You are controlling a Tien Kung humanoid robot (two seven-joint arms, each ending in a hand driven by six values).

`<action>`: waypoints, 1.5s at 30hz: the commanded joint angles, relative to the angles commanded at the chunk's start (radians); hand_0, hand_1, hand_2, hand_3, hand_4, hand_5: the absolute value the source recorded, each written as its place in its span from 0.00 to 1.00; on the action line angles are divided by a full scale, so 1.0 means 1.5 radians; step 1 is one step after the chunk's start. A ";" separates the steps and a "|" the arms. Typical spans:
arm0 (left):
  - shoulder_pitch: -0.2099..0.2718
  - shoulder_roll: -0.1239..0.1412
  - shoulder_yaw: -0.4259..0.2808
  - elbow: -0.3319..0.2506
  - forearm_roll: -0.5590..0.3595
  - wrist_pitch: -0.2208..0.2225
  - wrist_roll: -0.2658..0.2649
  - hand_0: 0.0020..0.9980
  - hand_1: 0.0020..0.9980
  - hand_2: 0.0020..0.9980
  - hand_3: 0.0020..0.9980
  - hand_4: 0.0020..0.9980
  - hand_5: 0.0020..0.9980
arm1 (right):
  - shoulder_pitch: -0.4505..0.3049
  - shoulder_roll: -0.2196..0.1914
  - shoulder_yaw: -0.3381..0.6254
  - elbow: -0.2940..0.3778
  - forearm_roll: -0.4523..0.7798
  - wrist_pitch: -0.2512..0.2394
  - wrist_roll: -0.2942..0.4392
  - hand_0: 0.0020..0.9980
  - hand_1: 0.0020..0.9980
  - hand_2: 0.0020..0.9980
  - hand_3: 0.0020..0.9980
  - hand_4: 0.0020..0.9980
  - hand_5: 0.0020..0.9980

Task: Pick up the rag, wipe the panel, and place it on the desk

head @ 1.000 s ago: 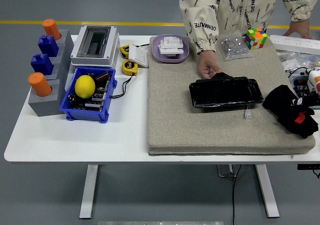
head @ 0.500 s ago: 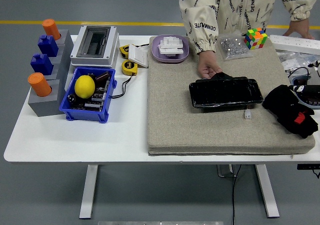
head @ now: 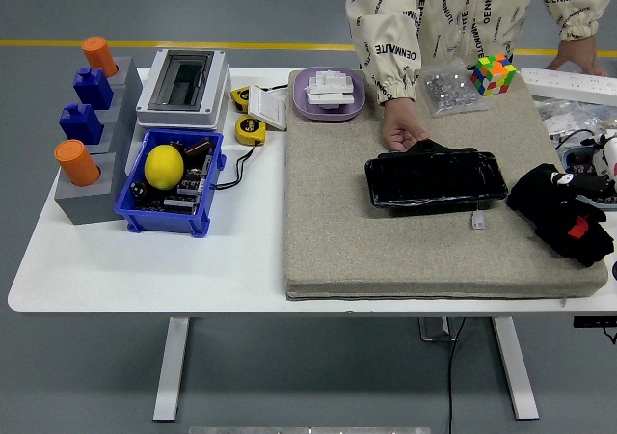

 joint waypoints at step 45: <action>0.001 -0.003 0.009 0.002 -0.010 -0.001 0.000 0.61 0.64 0.66 0.56 0.63 0.44 | -0.019 0.101 0.038 -0.121 -0.005 -0.032 0.060 0.79 0.73 0.79 0.78 1.00 0.62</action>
